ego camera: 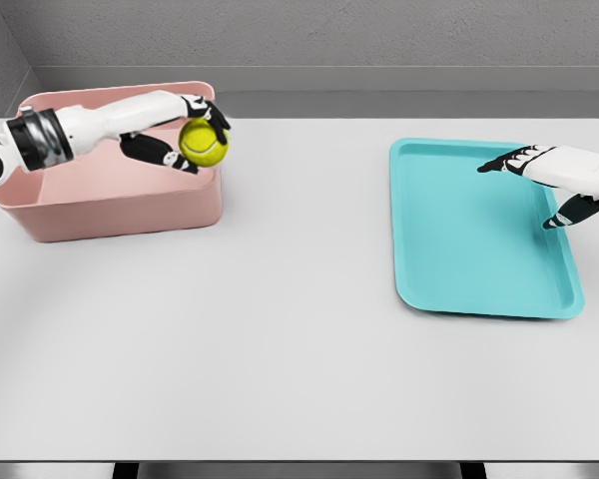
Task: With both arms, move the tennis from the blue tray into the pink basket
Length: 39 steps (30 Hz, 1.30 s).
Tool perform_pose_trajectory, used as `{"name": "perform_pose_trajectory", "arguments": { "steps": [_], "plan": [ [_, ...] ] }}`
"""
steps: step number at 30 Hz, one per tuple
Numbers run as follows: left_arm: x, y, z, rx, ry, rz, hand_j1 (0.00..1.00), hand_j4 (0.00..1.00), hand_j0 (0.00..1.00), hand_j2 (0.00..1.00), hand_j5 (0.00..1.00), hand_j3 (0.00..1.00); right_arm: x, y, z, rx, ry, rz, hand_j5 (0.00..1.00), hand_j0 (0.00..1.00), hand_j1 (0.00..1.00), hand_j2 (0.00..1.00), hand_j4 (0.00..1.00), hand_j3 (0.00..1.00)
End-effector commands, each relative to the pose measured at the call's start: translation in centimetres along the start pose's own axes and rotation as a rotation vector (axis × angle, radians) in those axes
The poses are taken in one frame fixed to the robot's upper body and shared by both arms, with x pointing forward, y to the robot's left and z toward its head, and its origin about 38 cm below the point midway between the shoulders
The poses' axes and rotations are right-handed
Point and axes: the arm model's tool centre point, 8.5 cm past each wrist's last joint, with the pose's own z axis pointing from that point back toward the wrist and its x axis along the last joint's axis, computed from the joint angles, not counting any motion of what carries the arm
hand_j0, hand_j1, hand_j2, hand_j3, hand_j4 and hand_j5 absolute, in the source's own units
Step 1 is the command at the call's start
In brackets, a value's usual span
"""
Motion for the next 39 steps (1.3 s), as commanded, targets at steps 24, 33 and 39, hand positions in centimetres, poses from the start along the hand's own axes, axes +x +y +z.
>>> {"name": "perform_pose_trajectory", "arguments": {
  "steps": [24,33,39],
  "plan": [
    [-5.6,0.1,4.3,0.041,0.203,0.055,0.54,0.54,0.54,0.54,0.54,0.54,0.1,0.1,-0.1,0.003,-0.003,-0.004,1.0,1.0,1.0,1.0,1.0,1.0],
    [-6.6,-0.2,4.9,0.047,0.242,0.072,0.54,0.54,0.54,0.54,0.54,0.54,0.1,-0.1,-0.1,0.002,-0.005,0.001,1.0,1.0,1.0,1.0,1.0,1.0],
    [-7.4,-0.3,5.5,0.052,0.271,0.081,0.54,0.54,0.54,0.54,0.54,0.54,0.3,0.3,-0.4,0.016,-0.01,0.0,1.0,1.0,1.0,1.0,1.0,1.0]
  ]
}}
